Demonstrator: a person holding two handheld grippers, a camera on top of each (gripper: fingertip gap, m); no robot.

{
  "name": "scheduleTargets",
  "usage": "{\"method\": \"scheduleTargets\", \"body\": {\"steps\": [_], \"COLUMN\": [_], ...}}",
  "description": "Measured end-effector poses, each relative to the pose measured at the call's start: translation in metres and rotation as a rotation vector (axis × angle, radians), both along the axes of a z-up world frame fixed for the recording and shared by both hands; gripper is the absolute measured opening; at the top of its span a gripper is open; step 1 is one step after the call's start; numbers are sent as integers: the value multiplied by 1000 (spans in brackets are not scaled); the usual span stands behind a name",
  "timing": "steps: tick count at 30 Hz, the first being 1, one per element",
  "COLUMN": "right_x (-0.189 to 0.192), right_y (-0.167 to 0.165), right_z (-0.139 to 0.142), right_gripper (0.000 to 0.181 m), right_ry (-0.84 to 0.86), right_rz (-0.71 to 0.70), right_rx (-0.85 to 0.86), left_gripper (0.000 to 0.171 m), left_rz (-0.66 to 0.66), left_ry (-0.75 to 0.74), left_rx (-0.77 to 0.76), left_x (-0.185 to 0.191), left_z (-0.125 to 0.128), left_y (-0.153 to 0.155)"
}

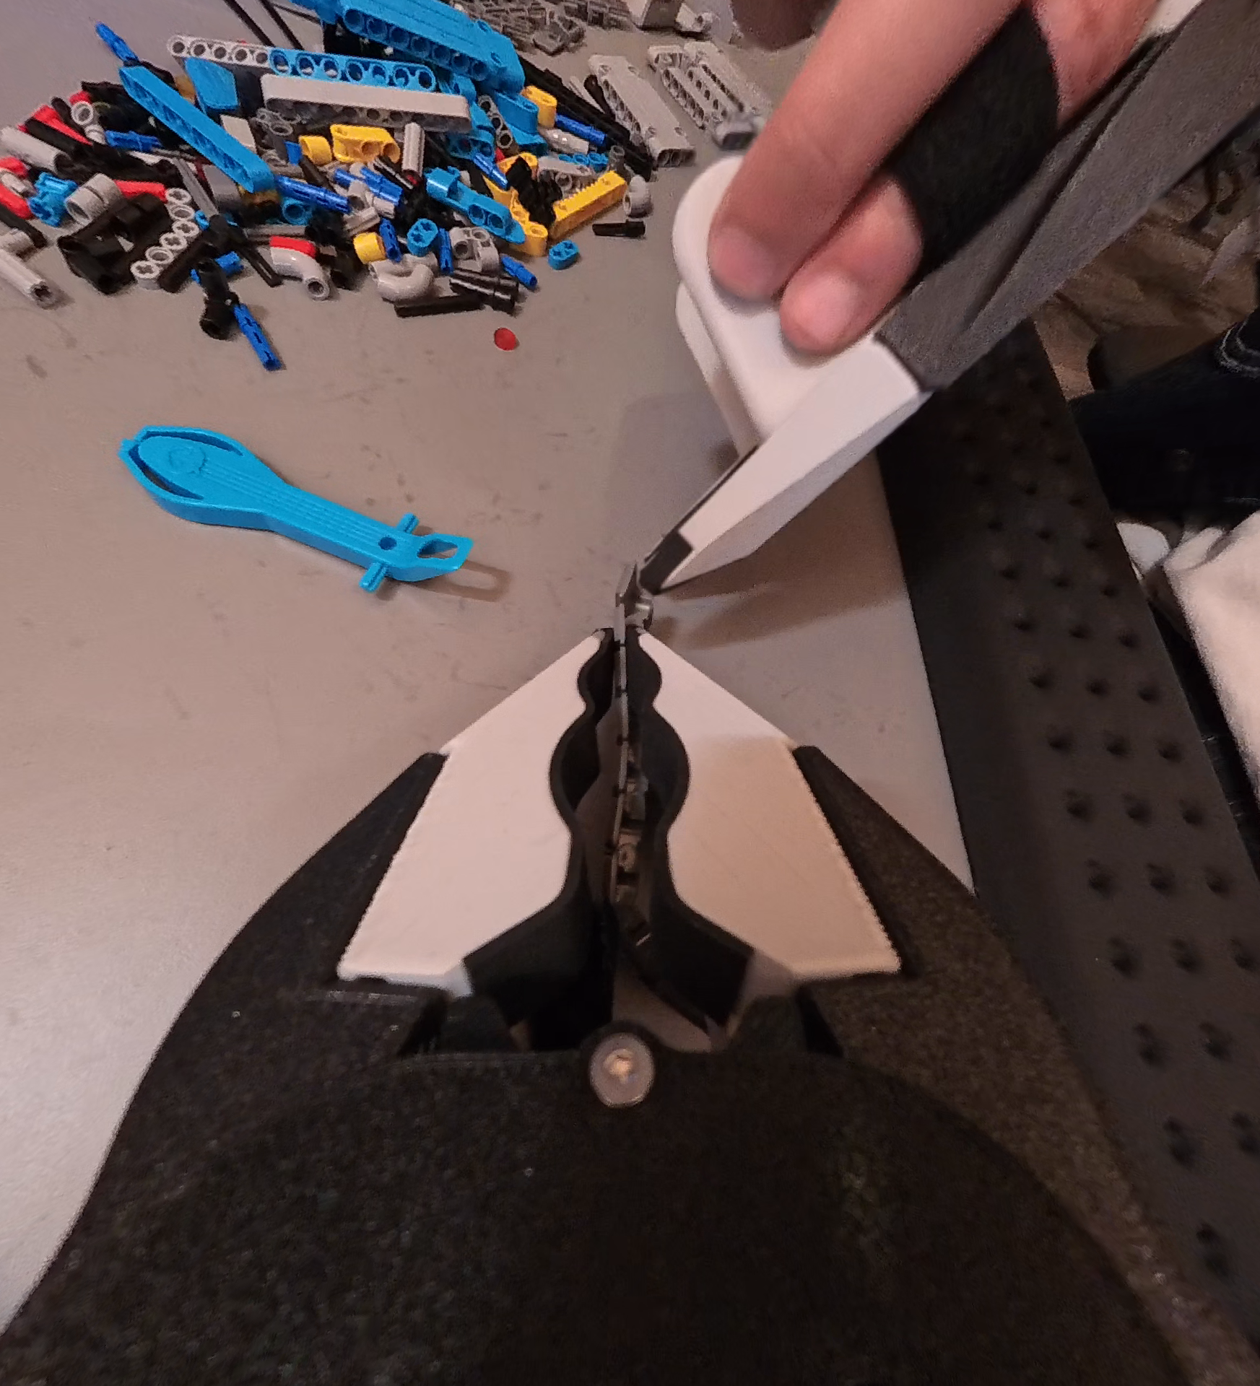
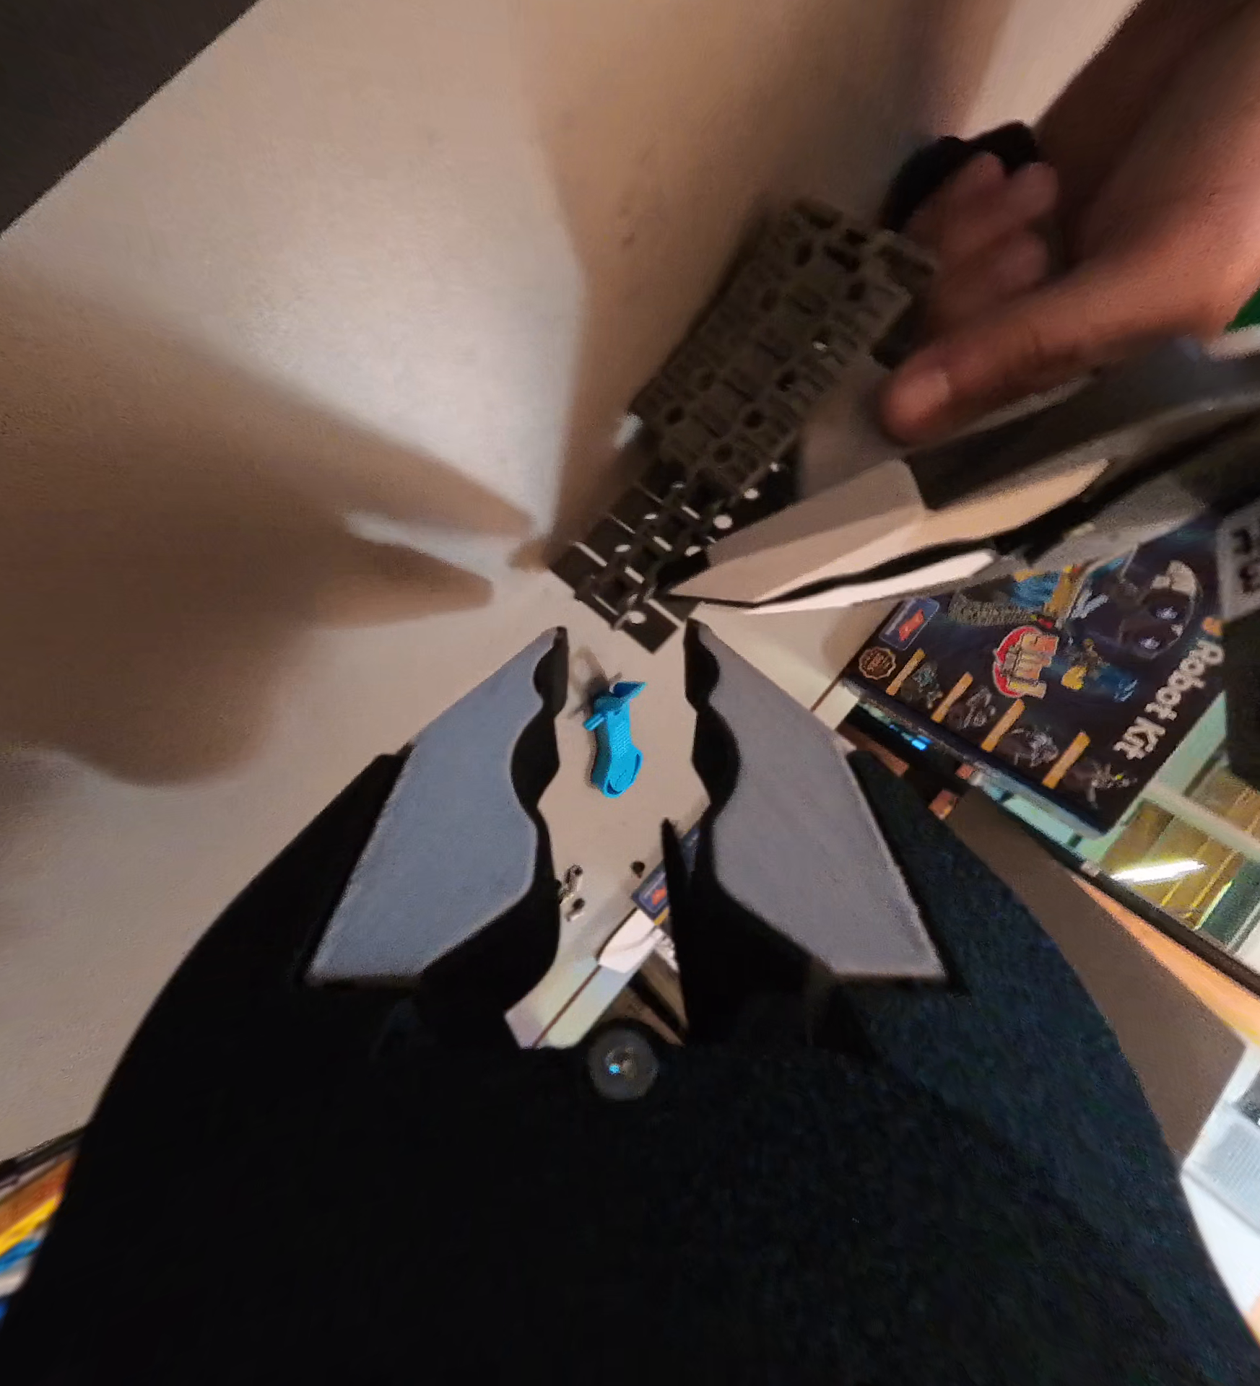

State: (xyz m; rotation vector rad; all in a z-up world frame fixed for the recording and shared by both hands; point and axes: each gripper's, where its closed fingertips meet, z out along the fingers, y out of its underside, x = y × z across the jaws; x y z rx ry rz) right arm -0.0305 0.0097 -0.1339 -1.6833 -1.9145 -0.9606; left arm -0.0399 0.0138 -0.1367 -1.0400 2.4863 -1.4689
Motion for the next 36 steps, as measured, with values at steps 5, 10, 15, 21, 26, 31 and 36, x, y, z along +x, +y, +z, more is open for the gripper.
{"method": "scheduleTargets", "body": {"steps": [5, 10, 15, 21, 26, 31, 36], "right_x": [6, 4, -5, -2, 19, 28, 33], "right_y": [8, 12, 2, -6, 0, 8, 10], "right_z": [-4, -1, 1, 11, 0, 4, 3], "right_gripper": [26, 13, 1, 27, 30, 23, 17], "right_ry": [-144, -244, 20, 822, 1415, 1874, 1870], "right_rz": [103, 200, -1, -519, -940, -1141, -1188], "right_rx": [63, 97, 49, 4, -24, 48, 138], "left_gripper": [1, 1, 1, 1, 2, 1, 1], "left_rz": [-5, -10, 21, 51, 137, 334, 422], "left_ry": [27, 15, -120, -253, -285, -201, -188], "left_rx": [-13, 3, 121, 234, 257, 221, 238], "left_x": [2, 2, 7, 14, 26, 38, 43], "left_z": [-1, -1, 0, 0, 0, 0, 0], "left_y": [1, 1, 1, 0, 3, 9, 3]}}
